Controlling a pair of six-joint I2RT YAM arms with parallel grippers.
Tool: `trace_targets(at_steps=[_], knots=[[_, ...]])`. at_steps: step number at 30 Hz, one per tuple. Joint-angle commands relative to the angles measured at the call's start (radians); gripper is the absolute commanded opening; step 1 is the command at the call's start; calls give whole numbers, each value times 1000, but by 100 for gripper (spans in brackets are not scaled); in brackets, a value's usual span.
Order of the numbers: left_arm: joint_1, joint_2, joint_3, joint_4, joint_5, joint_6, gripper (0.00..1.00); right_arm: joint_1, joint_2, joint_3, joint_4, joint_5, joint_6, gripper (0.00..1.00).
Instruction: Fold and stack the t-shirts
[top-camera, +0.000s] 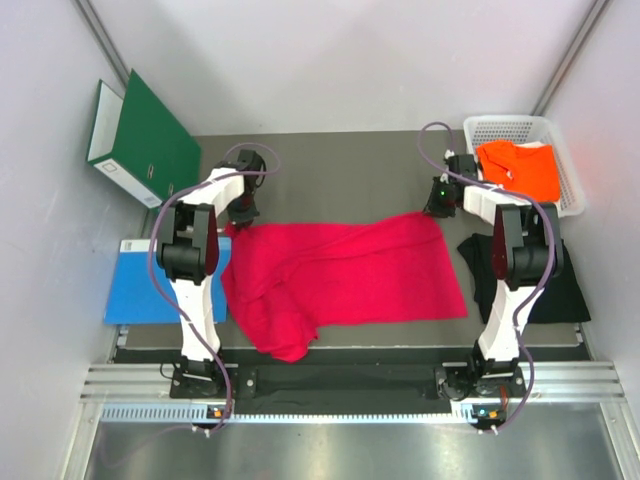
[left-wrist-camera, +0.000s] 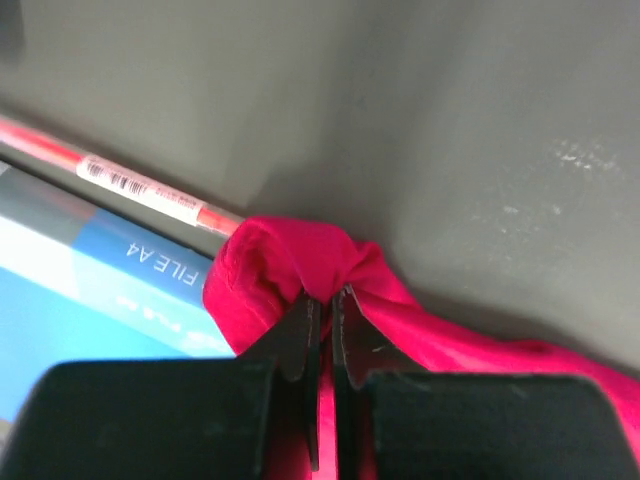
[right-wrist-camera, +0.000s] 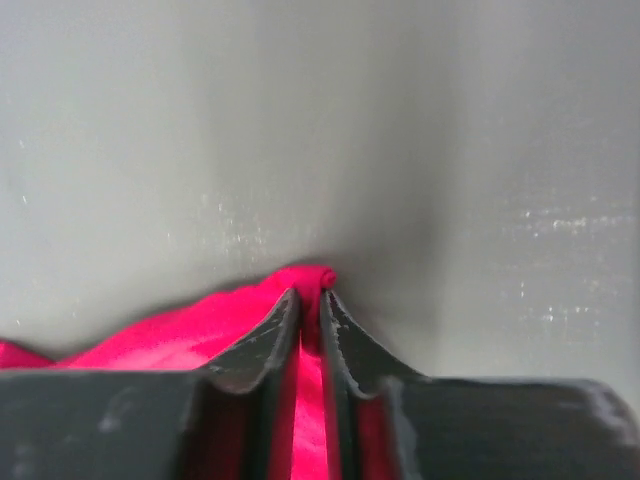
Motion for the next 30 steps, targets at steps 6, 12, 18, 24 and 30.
trace_targets(at_steps=[6,12,18,24,30], knots=[[4,-30,112,7,-50,10,0,7,-62,-51,-30,82,-4,0],[4,-62,137,72,-45,12,0,-23,-127,-59,-2,160,4,0],[5,-65,157,136,-36,10,0,-58,-107,-14,7,199,11,0],[21,33,256,138,-24,-5,0,-59,-23,62,18,205,23,0],[44,195,479,96,10,-5,0,-59,74,183,16,225,27,0]])
